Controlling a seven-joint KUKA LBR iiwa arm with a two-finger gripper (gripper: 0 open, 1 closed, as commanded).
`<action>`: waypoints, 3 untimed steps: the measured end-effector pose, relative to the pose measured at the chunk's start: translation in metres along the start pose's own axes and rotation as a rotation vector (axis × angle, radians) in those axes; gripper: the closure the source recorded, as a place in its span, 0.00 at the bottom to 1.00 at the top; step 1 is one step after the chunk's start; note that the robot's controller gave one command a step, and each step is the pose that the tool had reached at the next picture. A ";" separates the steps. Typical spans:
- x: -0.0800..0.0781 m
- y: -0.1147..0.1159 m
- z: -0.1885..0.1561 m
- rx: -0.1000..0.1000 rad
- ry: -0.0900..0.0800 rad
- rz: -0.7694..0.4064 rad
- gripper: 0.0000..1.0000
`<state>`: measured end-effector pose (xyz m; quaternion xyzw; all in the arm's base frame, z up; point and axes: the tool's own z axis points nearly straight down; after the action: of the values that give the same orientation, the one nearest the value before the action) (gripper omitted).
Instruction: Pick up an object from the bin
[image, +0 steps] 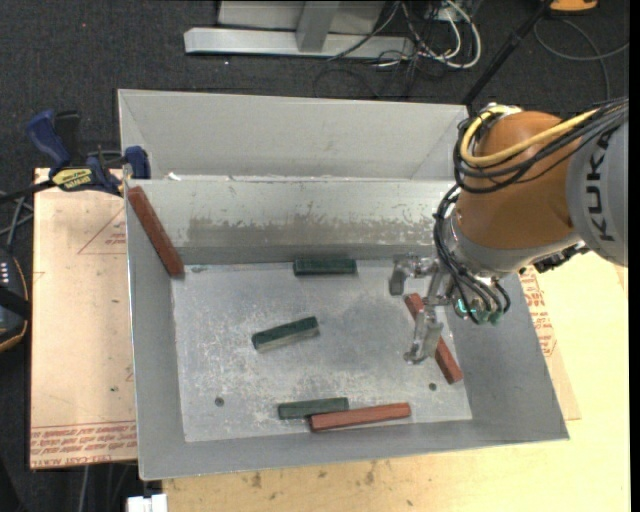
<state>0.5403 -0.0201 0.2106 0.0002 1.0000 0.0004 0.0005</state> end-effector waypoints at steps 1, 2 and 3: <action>0.010 -0.039 0.030 -0.001 -0.006 -0.050 0.00; 0.029 -0.074 0.079 0.002 -0.001 -0.199 0.00; 0.049 -0.033 0.099 0.001 0.002 -0.083 0.00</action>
Offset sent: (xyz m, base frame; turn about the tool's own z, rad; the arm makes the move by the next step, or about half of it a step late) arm -0.0360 -0.0786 -0.0928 -0.2213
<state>0.4918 -0.0532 0.1113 -0.0415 0.9991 0.0000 -0.0003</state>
